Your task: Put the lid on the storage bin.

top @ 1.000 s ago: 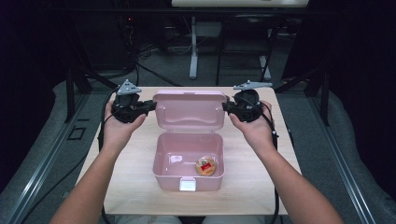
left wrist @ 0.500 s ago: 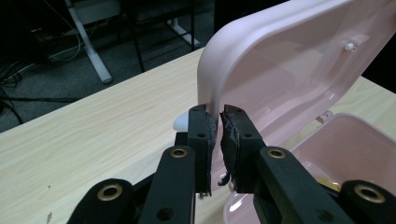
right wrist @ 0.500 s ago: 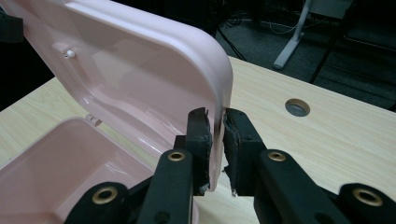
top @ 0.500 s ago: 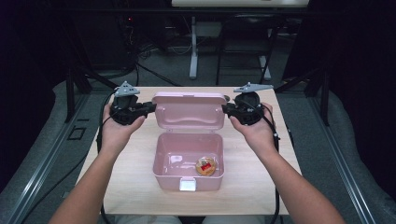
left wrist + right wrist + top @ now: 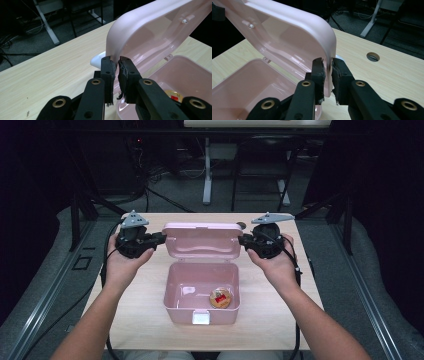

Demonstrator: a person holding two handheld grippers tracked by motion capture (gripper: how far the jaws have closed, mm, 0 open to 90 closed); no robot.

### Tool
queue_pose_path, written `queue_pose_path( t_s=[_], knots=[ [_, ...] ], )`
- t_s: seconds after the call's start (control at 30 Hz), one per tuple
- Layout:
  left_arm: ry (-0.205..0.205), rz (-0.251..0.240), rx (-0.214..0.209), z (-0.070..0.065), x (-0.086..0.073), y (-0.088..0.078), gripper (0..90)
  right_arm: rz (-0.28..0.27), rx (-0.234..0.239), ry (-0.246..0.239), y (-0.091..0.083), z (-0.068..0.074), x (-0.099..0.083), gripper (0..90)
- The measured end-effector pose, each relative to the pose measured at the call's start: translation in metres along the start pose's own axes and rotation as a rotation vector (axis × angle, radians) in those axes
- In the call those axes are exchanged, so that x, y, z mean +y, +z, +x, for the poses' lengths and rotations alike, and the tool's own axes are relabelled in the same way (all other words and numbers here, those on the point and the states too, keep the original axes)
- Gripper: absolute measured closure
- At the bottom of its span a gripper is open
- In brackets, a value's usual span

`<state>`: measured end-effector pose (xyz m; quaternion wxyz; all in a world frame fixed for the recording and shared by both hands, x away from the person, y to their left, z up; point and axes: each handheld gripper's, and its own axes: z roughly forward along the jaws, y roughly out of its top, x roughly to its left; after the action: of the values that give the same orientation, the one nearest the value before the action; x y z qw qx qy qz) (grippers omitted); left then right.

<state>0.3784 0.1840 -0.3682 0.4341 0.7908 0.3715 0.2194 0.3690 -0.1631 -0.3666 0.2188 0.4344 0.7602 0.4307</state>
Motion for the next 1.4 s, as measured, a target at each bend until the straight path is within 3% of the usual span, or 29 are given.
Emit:
queue_pose_path(
  t_s=[1.4],
  knots=[
    [0.006,-0.001,-0.029,-0.007,-0.006,-0.014,81.4,0.005,0.034,-0.022,-0.011,0.007,-0.011,77.2]
  ],
)
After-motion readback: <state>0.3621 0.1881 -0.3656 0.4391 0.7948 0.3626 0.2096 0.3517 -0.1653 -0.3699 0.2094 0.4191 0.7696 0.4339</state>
